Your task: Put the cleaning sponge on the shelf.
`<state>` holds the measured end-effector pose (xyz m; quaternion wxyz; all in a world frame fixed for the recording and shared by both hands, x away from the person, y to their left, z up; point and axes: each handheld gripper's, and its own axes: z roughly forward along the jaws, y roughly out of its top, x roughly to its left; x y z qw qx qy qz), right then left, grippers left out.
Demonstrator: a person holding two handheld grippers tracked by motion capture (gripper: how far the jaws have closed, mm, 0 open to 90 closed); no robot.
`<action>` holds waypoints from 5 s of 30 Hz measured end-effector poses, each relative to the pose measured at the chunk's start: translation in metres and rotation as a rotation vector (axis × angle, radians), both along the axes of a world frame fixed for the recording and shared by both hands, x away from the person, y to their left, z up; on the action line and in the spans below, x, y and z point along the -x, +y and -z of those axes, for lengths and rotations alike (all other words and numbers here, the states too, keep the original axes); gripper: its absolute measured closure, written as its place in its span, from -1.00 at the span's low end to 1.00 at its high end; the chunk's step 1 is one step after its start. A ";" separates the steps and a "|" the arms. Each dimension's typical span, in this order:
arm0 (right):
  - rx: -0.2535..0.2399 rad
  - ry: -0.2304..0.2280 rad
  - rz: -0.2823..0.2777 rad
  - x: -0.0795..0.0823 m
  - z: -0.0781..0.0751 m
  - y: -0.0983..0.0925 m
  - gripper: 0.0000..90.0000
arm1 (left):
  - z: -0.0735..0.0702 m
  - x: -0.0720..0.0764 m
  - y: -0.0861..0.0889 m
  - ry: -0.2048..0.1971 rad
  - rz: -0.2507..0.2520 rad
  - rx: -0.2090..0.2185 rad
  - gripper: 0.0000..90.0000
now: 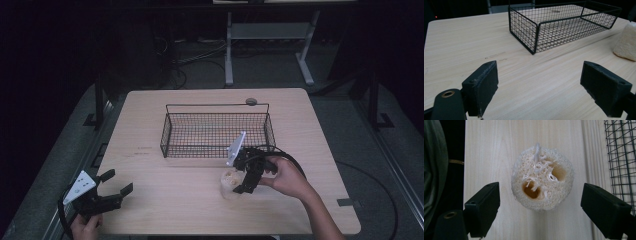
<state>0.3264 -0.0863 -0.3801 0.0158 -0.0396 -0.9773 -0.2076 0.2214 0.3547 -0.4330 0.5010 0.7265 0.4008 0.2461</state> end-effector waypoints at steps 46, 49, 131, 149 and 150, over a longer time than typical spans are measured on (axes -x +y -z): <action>-0.005 0.003 0.000 -0.006 -0.016 0.001 -0.35 | 0.000 0.001 -0.001 -0.005 0.000 0.006 -0.69; -0.008 -0.003 -0.002 -0.009 -0.023 0.001 -0.35 | -0.001 0.001 0.000 -0.003 -0.001 0.003 -0.69; 0.026 -0.030 0.046 -0.098 -0.100 0.008 -0.35 | -0.001 0.000 -0.002 -0.005 0.007 0.003 -0.69; 0.035 -0.039 0.079 -0.129 -0.112 0.012 -0.35 | 0.000 -0.001 -0.001 -0.005 0.004 0.013 -0.69; 0.029 -0.039 0.077 -0.132 -0.112 0.012 -0.35 | 0.000 -0.001 -0.001 -0.005 0.005 0.014 -0.69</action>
